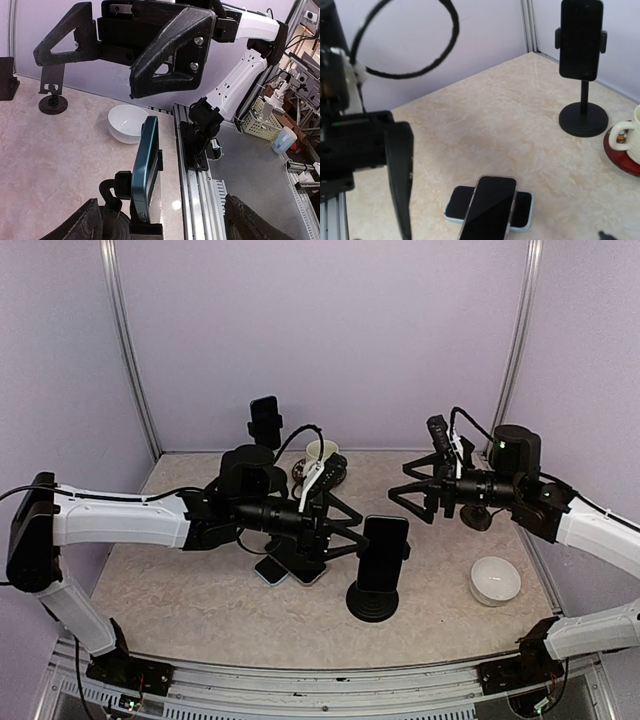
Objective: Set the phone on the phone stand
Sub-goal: Pick up the phone stand with the phone from the center of the board.
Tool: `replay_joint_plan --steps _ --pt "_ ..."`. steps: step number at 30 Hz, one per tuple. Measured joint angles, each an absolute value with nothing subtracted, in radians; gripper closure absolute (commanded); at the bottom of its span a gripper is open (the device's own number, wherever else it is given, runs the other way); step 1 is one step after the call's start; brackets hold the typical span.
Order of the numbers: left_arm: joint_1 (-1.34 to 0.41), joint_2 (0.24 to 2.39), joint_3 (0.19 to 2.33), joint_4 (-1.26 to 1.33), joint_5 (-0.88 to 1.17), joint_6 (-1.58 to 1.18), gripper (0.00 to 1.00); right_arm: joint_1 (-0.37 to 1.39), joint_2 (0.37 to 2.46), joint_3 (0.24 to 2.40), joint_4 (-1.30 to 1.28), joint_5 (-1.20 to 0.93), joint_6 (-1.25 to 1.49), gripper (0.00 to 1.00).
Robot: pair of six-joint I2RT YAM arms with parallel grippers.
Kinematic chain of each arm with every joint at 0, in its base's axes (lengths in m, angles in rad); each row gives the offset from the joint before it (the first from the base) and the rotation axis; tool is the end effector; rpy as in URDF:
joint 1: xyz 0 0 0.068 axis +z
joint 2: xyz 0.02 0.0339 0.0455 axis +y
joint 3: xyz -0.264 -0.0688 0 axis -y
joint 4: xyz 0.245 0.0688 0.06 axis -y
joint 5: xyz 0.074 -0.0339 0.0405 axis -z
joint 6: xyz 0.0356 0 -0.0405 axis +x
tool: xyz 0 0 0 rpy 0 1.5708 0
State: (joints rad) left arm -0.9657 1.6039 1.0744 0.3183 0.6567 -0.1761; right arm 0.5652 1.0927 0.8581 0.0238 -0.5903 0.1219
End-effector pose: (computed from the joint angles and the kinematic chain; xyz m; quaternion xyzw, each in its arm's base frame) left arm 0.1928 -0.3170 0.2840 0.4703 0.6016 -0.5326 0.3652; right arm 0.2022 0.1517 0.3276 -0.3420 0.6855 0.4156 0.4903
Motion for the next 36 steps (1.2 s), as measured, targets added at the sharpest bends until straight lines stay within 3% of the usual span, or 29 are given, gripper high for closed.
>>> replay_joint_plan --steps 6,11,26,29,36 --pt "-0.960 1.641 1.106 0.322 0.673 -0.168 0.23 0.565 1.076 0.846 0.028 -0.591 0.123 0.00" --pt "-0.952 1.668 1.155 0.322 0.686 -0.163 0.32 0.565 1.056 0.845 0.028 -0.593 0.121 0.00" --pt "-0.951 1.722 1.223 0.301 0.756 -0.147 0.95 0.564 1.041 0.845 0.009 -0.593 0.097 0.00" --pt "-0.949 1.728 1.236 0.287 0.756 -0.148 1.00 0.564 1.042 0.845 0.008 -0.593 0.094 0.00" --pt "-0.948 1.728 1.248 0.264 0.759 -0.147 1.00 0.564 1.045 0.845 0.004 -0.589 0.087 0.00"
